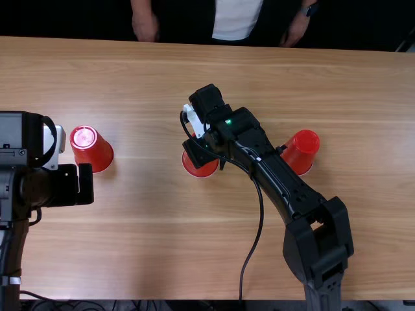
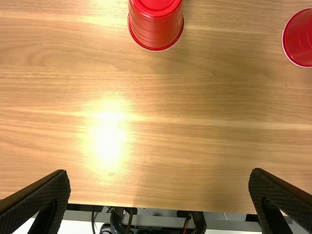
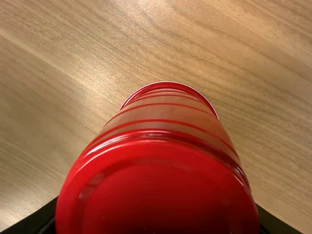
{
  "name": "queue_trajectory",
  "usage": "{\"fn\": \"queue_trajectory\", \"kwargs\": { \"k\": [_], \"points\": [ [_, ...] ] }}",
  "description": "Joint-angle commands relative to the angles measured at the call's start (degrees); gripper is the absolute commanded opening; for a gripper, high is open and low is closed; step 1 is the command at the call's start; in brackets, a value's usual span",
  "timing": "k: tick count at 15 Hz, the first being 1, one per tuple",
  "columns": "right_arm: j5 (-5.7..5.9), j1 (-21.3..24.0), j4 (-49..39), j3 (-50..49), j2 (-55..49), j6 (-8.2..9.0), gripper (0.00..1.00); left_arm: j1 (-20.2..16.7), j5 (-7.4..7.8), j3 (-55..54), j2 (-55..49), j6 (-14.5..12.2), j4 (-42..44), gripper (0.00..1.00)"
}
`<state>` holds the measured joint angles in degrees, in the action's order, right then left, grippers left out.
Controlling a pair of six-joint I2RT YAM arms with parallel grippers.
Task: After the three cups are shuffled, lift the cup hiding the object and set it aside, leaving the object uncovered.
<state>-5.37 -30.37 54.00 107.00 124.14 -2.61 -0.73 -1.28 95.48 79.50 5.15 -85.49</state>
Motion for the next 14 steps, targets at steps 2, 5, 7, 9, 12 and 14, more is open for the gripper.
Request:
{"fn": "queue_trajectory", "kwargs": {
  "k": [2,5,7,9,12,14],
  "points": [
    [-0.01,-0.74,0.49,0.23,-5.57,0.61,0.13,0.12,-0.20,-0.82,-0.40,-0.19,-0.04,1.00],
    [0.20,-0.66,0.28,-3.99,-12.87,0.61,0.12,0.20,-0.30,-0.74,-0.49,-0.30,-0.04,1.00],
    [0.20,-0.04,0.17,-7.16,-20.16,0.61,0.12,0.38,-0.30,-0.74,-0.49,-0.19,-0.15,1.00],
    [0.30,0.40,-0.04,-11.64,-26.05,0.61,0.13,0.56,-0.30,-0.74,-0.49,-0.30,-0.15,1.00],
    [0.41,5.06,-0.46,-20.52,-33.61,0.61,0.13,0.64,-0.20,-0.74,-1.28,-0.30,-0.15,1.00],
    [0.41,5.41,-0.57,-26.14,-37.48,0.71,0.13,0.64,-0.09,-0.74,-2.42,-0.30,-0.57,1.00]
  ]
}}
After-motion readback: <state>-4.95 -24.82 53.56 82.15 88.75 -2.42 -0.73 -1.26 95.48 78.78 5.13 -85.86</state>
